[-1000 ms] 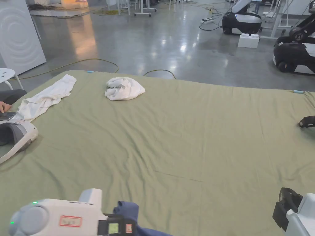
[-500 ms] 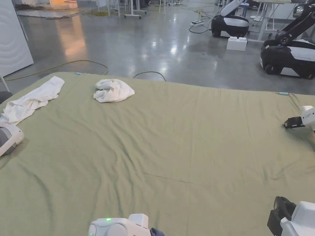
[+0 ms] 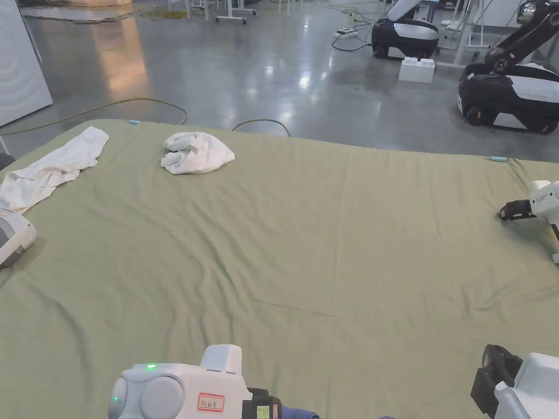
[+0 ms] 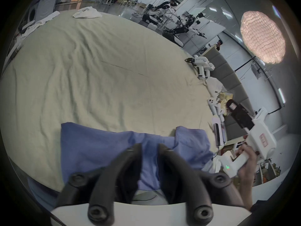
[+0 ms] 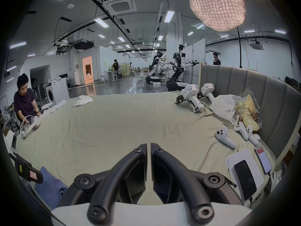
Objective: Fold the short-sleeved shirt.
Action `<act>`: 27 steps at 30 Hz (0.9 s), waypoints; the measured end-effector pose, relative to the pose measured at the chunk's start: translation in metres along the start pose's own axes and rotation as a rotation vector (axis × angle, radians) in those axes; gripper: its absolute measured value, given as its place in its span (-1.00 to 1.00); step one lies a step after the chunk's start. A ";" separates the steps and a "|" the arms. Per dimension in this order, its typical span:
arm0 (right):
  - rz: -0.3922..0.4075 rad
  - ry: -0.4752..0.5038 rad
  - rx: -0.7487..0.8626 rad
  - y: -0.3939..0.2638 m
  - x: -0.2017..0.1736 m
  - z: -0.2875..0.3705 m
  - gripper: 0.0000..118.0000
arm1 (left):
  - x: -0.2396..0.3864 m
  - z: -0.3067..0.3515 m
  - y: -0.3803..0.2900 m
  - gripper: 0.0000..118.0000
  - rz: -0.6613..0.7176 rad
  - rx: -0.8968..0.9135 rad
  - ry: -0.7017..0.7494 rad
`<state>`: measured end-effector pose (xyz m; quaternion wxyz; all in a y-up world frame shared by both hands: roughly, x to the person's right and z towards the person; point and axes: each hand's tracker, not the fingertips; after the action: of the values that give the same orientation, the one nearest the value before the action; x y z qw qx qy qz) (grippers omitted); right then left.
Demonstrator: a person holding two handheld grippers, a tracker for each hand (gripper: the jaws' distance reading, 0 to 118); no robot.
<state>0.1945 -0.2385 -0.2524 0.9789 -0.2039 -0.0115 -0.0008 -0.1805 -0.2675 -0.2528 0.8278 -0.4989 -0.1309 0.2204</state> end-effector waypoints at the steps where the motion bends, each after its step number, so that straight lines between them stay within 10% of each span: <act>1: 0.001 0.001 0.000 0.000 0.000 0.000 -0.95 | 0.000 -0.005 -0.002 -0.76 -0.009 -0.025 0.017; 15: 0.010 -0.003 0.048 0.003 -0.001 0.008 -0.95 | 0.001 -0.092 -0.033 -0.86 -0.011 -0.033 -0.122; 23: 0.033 -0.002 0.142 0.015 -0.002 0.020 -0.95 | -0.028 -0.031 -0.021 -0.86 0.024 -0.036 -0.220; 27: 0.054 -0.016 0.213 0.022 -0.004 0.028 -0.95 | -0.071 0.026 -0.013 -0.43 0.095 0.064 -0.227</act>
<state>0.1901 -0.2071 -0.2353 0.9946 -0.0987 -0.0140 0.0287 -0.2505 -0.2884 -0.2290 0.8120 -0.4496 -0.1927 0.3184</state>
